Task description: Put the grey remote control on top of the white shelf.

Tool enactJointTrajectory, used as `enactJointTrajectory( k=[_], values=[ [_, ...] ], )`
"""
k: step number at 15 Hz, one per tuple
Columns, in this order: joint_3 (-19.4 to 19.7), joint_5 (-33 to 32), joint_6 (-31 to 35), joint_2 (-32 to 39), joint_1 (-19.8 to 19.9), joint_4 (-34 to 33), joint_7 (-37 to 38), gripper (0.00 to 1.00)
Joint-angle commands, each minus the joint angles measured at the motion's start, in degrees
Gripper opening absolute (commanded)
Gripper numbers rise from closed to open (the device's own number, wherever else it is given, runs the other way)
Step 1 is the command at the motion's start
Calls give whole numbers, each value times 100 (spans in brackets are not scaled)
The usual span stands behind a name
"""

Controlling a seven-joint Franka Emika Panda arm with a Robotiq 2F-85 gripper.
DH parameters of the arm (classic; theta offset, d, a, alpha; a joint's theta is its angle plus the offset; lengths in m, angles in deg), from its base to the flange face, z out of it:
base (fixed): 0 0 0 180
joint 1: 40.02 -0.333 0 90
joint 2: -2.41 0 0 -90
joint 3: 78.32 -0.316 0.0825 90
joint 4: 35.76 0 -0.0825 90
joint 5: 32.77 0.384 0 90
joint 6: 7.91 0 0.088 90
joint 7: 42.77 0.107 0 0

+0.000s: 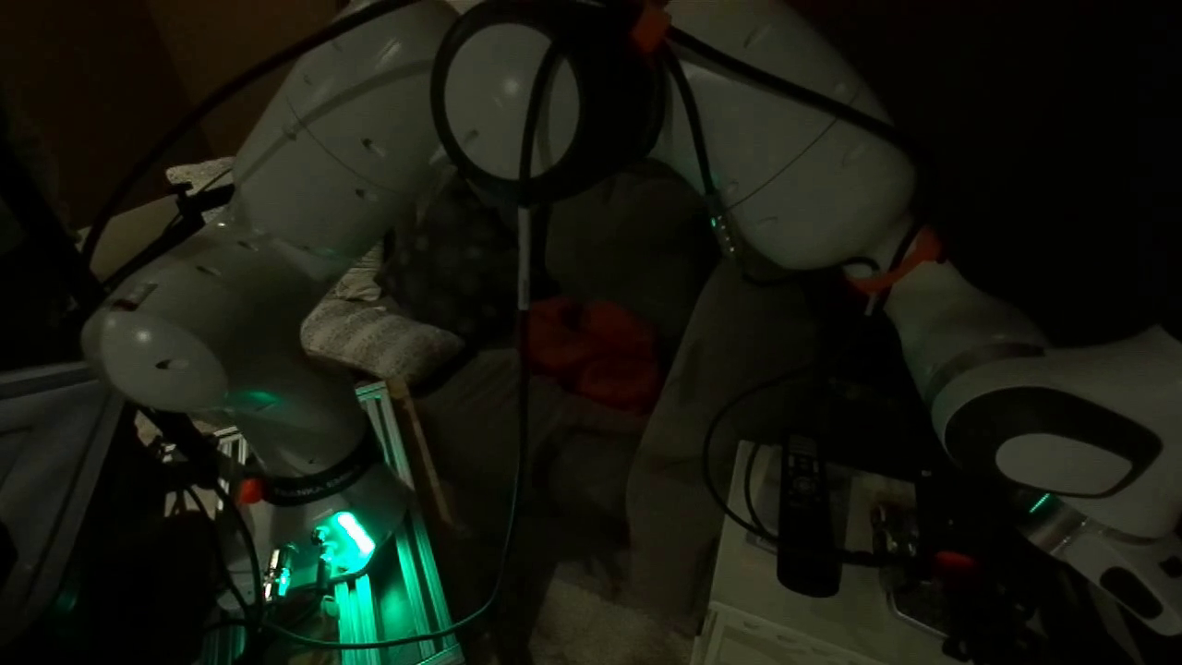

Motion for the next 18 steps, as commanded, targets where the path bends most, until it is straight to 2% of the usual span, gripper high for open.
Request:
enactJointTrajectory(
  k=[1, 8, 9, 13, 18],
  values=[
    [-39, 66, -111, 227, 40, -278, -46, 29],
    [-40, 42, -128, 334, 38, -263, -84, 29],
    [-28, 20, -149, 322, 29, -262, -88, 74],
    [-37, 112, -164, 18, 107, -152, -151, 98],
    [-175, 399, -517, -571, 499, -167, -666, 100]
  ],
)
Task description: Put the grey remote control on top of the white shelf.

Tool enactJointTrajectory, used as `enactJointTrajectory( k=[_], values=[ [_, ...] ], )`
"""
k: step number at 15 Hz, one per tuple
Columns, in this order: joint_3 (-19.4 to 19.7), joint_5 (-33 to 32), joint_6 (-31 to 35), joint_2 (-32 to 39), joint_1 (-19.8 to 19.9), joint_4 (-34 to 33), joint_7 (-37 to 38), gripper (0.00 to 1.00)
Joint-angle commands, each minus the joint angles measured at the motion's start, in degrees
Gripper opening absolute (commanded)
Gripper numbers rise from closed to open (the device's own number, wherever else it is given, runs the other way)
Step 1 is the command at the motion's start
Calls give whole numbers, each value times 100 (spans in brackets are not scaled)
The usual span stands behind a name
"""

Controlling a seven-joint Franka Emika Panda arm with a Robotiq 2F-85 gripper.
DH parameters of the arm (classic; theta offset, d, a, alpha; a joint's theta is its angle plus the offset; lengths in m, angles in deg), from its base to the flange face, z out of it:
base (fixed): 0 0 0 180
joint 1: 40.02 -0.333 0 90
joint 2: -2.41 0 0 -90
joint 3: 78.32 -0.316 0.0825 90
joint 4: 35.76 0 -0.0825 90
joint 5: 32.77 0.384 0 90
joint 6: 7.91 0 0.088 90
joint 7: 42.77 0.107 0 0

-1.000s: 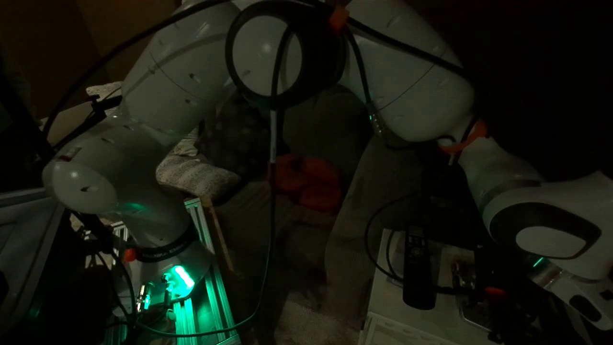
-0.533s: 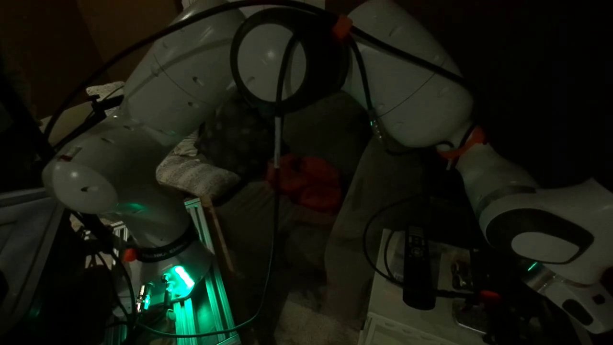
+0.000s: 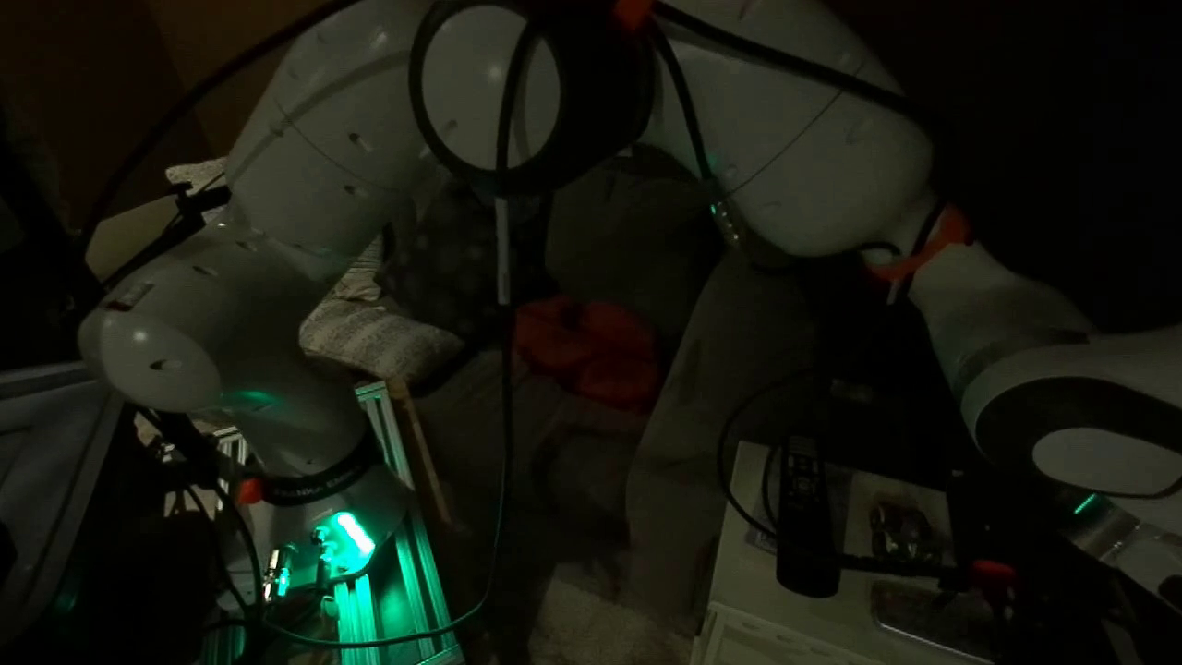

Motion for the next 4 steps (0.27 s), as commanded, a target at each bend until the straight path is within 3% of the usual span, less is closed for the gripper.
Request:
enactJointTrajectory(
  k=[1, 2, 3, 4],
  values=[
    [-239, 408, -545, -490, 435, -66, -674, 100],
    [-337, 567, -491, -577, 556, -45, -922, 100],
    [-102, 270, -353, -345, 300, -113, -481, 100],
    [-120, 296, -366, -424, 364, -114, -545, 100]
  ],
)
